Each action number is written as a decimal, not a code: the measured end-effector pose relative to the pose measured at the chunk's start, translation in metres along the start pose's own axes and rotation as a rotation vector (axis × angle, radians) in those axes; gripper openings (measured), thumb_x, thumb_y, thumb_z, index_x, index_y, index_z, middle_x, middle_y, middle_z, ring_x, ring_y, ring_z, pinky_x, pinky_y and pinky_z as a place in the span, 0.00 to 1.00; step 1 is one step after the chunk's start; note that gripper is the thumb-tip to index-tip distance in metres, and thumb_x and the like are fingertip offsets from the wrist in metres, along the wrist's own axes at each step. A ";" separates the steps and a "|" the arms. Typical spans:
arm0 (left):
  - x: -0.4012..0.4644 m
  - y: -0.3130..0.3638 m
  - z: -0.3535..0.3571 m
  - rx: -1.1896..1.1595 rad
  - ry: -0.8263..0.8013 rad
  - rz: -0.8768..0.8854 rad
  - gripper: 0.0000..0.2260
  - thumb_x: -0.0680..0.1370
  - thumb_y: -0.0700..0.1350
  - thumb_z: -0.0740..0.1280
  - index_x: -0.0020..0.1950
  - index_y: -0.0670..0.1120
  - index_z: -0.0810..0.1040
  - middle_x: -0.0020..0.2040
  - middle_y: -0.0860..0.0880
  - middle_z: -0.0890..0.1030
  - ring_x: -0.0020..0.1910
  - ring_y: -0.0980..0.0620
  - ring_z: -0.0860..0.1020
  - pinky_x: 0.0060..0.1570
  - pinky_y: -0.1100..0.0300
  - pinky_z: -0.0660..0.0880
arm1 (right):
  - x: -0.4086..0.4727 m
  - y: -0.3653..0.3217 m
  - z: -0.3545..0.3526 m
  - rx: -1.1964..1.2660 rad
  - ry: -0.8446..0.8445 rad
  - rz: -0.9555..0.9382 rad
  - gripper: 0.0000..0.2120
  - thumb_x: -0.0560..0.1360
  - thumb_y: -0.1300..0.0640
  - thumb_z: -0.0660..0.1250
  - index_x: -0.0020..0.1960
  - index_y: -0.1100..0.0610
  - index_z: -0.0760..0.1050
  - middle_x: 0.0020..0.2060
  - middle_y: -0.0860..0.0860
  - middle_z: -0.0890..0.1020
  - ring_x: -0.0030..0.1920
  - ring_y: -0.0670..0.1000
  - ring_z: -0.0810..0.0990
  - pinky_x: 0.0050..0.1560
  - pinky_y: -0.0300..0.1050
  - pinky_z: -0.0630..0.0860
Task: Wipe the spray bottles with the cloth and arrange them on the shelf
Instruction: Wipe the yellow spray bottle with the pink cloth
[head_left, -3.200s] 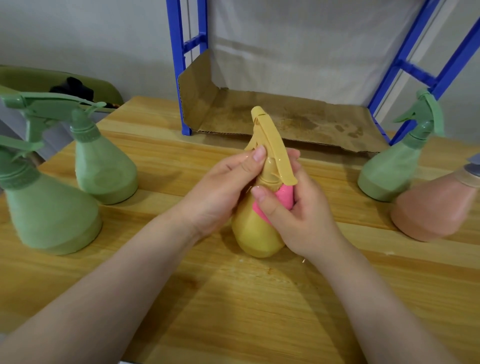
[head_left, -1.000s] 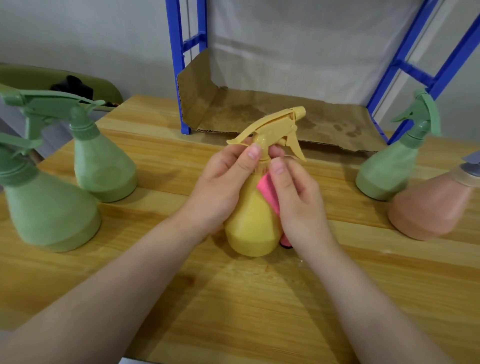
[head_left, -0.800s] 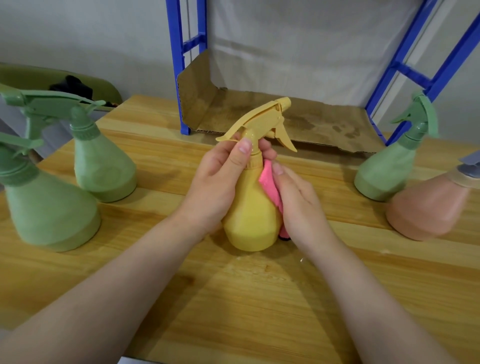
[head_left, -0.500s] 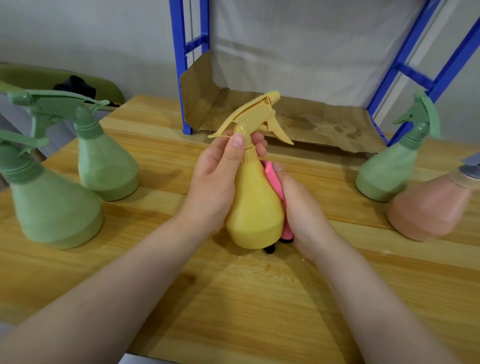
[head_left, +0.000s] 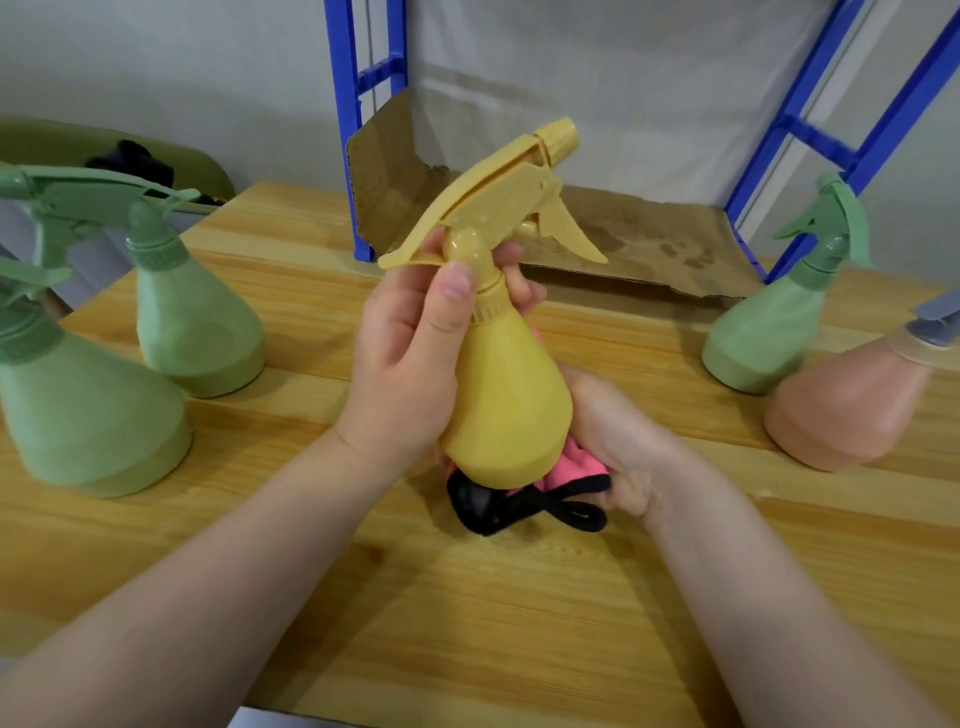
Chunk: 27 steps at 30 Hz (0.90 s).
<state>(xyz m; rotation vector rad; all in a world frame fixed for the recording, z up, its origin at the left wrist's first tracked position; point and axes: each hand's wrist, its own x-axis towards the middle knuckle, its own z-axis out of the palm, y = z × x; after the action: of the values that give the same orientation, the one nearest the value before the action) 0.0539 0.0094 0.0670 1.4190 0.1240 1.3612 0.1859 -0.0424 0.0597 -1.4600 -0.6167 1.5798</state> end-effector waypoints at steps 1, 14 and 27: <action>0.000 -0.001 0.000 0.006 -0.028 0.001 0.11 0.80 0.56 0.62 0.54 0.55 0.82 0.45 0.54 0.82 0.46 0.49 0.81 0.50 0.48 0.76 | -0.002 -0.001 0.000 -0.007 -0.003 0.008 0.24 0.81 0.43 0.62 0.61 0.65 0.75 0.46 0.68 0.79 0.41 0.62 0.80 0.48 0.57 0.81; -0.004 -0.010 -0.001 0.089 -0.133 0.042 0.17 0.81 0.57 0.61 0.54 0.43 0.76 0.43 0.50 0.82 0.42 0.44 0.81 0.46 0.45 0.77 | -0.005 -0.004 -0.011 -0.381 0.121 -0.059 0.18 0.82 0.47 0.61 0.51 0.61 0.80 0.34 0.60 0.83 0.32 0.56 0.79 0.35 0.49 0.77; 0.002 -0.017 -0.008 0.118 0.096 0.103 0.14 0.81 0.55 0.60 0.56 0.46 0.76 0.44 0.51 0.81 0.42 0.46 0.80 0.46 0.48 0.76 | 0.002 0.003 0.015 0.306 0.203 -0.133 0.11 0.82 0.53 0.62 0.53 0.57 0.82 0.35 0.53 0.86 0.33 0.50 0.84 0.34 0.44 0.82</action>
<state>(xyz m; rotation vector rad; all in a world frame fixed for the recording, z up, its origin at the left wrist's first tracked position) 0.0588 0.0221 0.0542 1.4748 0.1989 1.5283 0.1710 -0.0394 0.0592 -1.2999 -0.3301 1.3357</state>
